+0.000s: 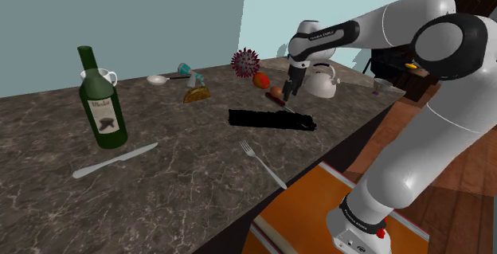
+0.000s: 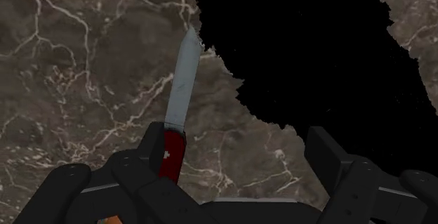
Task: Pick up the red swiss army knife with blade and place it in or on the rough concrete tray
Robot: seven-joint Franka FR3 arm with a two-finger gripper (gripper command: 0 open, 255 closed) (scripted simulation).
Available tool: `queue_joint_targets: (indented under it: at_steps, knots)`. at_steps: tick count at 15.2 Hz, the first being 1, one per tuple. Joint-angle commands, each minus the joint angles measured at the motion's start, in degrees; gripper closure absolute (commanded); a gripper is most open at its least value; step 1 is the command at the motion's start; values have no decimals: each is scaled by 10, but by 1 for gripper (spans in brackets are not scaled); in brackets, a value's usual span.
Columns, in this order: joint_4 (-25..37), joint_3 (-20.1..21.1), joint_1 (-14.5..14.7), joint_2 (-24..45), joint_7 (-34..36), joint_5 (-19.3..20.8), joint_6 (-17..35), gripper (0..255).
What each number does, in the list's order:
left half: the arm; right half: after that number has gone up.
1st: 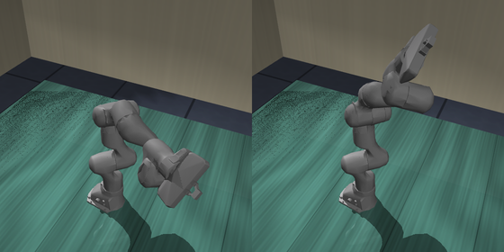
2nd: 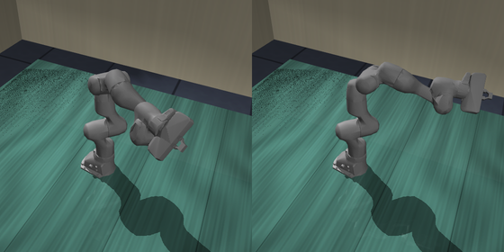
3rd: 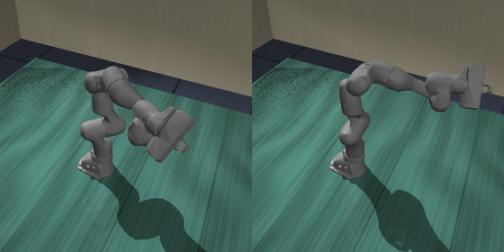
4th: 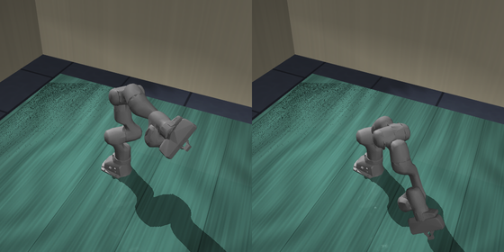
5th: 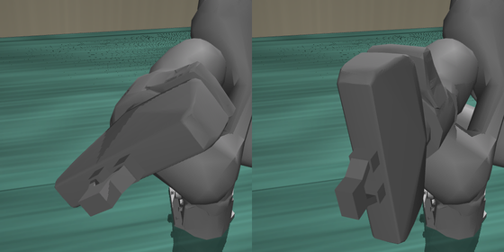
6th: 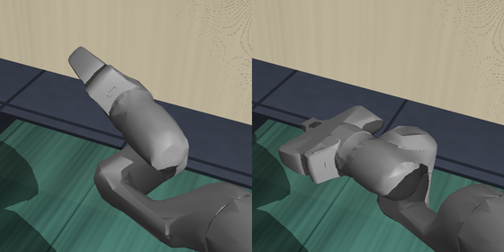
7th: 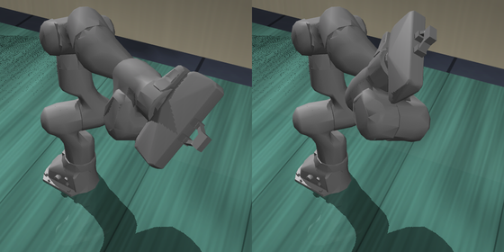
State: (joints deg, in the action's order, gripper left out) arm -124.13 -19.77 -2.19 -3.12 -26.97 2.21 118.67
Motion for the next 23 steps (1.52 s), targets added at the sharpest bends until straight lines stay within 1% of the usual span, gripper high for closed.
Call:
queue_joint_targets:
  at_steps: [1,5,6,13,21,22,23]
  knots:
    - [32,-7,-4,49,-23,-17,18,0]
    - [101,-13,-20,139,-67,-52,38,0]
    - [108,-12,-22,147,-70,-55,40,0]
    - [83,-8,-27,177,-80,-69,92,0]
    - [83,-8,-27,177,-80,-69,92,0]
    - [83,-8,-27,177,-80,-69,92,255]
    - [83,-8,-27,177,-80,-69,92,255]
